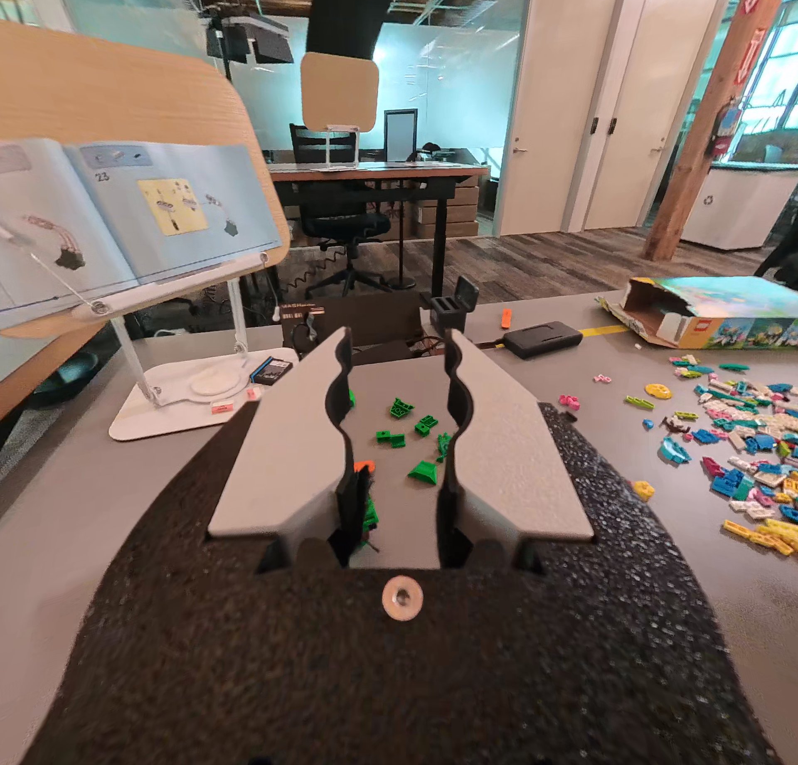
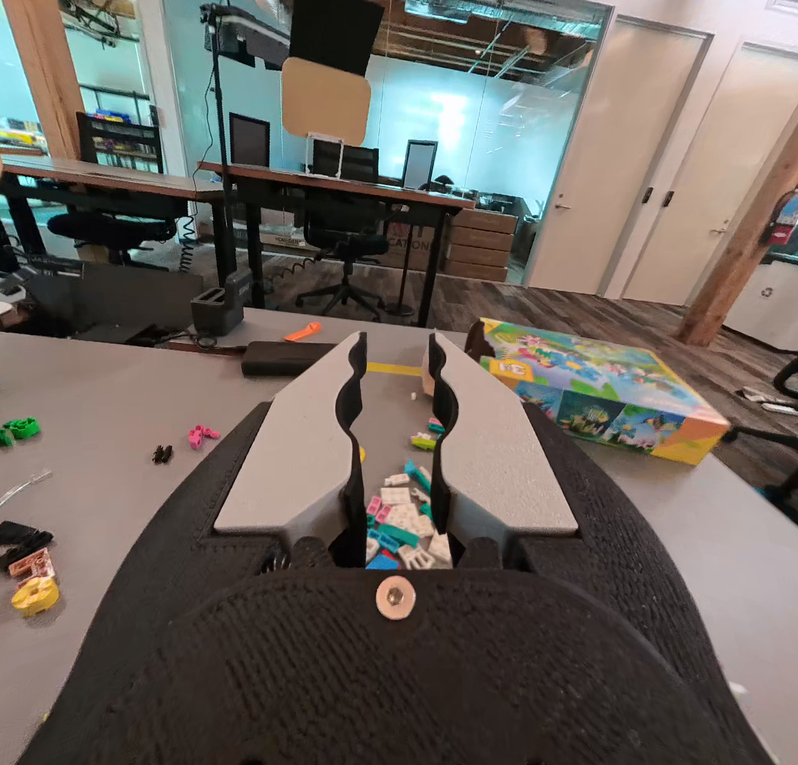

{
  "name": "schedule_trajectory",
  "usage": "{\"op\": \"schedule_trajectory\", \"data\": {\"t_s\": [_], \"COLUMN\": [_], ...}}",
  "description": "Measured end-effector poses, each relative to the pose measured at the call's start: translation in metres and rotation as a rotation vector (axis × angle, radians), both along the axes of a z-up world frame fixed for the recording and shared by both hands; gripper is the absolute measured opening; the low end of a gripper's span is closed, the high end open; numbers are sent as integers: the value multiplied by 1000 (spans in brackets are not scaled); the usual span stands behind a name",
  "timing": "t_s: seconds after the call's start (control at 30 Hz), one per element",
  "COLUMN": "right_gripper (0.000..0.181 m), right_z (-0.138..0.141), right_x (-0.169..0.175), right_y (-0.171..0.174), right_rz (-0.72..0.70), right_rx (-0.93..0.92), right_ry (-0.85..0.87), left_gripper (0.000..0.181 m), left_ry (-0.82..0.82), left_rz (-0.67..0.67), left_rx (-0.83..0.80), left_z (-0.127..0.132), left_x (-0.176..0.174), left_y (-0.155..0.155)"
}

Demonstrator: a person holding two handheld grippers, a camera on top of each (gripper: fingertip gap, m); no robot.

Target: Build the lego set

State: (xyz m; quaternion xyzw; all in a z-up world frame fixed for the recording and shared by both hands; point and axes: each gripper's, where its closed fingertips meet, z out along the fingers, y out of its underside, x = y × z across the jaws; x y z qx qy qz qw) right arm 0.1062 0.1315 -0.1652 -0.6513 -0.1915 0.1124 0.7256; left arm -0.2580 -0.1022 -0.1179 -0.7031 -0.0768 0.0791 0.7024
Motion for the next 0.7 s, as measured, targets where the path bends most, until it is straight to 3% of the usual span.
{"op": "schedule_trajectory", "data": {"t_s": [0.17, 0.43, 0.7], "right_gripper": [28, 30, 29], "right_z": [-4, -20, -25], "right_x": [7, 5, -6], "right_y": [3, 5, 2], "right_rz": [-8, 11, 35], "right_rx": [-6, -65, -57], "right_ry": [92, 70, 44], "left_gripper": [41, 42, 48], "left_ry": [-3, 79, 99], "left_rz": [-22, -147, -204], "left_rx": [40, -32, -15], "left_z": [7, -3, 4], "left_x": [11, 72, 93], "left_y": [3, 36, 39]}}
